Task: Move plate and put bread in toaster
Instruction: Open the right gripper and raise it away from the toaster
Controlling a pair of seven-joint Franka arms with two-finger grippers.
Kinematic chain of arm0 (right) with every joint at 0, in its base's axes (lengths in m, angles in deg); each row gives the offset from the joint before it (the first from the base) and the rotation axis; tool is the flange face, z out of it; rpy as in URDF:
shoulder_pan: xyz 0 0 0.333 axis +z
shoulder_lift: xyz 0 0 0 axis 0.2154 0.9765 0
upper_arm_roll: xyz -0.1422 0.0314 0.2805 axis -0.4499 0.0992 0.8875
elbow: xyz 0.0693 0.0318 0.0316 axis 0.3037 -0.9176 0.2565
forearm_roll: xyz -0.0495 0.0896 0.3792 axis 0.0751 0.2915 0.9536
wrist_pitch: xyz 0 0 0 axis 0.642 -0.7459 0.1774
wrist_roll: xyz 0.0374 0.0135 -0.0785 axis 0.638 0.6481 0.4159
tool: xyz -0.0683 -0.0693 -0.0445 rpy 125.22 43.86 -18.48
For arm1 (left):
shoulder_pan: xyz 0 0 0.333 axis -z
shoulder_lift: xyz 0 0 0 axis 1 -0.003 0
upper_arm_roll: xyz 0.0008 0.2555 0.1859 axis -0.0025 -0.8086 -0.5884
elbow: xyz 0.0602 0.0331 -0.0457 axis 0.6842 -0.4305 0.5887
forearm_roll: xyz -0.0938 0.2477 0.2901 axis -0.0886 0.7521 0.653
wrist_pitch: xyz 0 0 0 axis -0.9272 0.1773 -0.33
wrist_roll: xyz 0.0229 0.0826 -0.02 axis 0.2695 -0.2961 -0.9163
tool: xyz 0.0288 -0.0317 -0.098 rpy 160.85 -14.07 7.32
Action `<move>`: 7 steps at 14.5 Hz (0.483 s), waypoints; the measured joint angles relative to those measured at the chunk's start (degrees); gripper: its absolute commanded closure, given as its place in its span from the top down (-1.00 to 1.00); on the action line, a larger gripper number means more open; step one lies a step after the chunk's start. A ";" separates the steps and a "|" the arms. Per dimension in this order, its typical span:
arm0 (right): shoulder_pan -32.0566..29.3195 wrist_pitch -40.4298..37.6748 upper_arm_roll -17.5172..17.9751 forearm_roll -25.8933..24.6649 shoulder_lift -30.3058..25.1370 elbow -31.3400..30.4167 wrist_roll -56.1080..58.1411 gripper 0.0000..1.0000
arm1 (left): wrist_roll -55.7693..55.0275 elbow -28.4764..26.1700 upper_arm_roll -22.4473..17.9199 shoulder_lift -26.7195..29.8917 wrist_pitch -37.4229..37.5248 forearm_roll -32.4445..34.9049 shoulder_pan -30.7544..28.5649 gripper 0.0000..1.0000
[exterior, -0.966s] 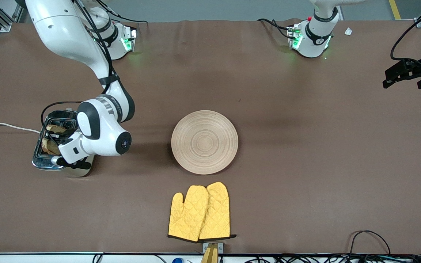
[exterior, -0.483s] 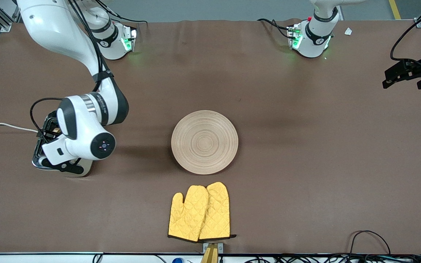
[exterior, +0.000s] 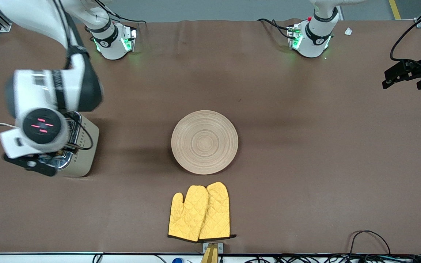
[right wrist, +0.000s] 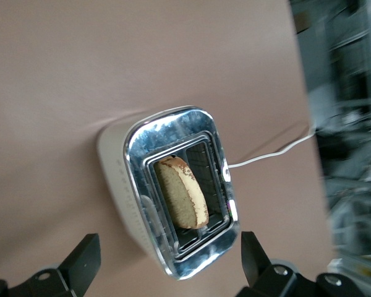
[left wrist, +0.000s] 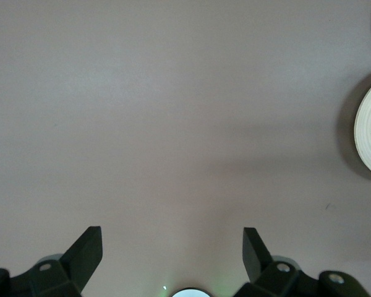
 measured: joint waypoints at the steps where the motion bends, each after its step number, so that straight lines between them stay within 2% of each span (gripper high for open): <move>1: -2.55 0.66 -0.04 5.28 -2.12 0.17 0.85 1.00 | 0.00 0.00 -0.01 0.00 0.00 0.00 -0.01 1.00; 3: -7.10 1.07 -0.08 12.57 -6.01 0.17 4.72 1.00 | 0.00 0.02 -0.02 0.00 0.00 0.00 -0.01 1.00; 7: -9.84 1.08 -0.07 14.82 -11.52 -0.43 12.62 1.00 | 0.00 0.18 -0.03 -0.08 -0.06 0.00 -0.07 1.00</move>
